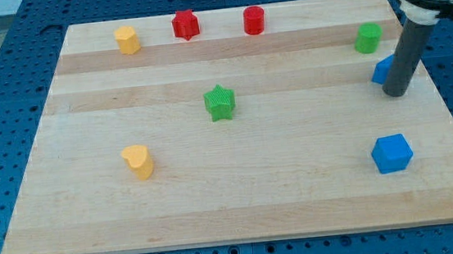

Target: Push blue triangle closer to the green circle

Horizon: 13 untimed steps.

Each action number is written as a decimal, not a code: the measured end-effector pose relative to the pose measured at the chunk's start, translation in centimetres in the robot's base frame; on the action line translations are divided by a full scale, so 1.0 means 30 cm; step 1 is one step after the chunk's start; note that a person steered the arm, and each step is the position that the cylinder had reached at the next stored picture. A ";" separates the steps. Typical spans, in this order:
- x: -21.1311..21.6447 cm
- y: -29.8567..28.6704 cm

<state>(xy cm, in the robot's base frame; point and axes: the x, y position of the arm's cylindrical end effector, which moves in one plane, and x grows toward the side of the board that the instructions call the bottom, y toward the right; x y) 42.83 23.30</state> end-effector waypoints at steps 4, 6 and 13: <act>0.033 0.024; 0.004 0.024; -0.057 -0.016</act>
<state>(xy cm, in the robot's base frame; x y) 41.11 22.84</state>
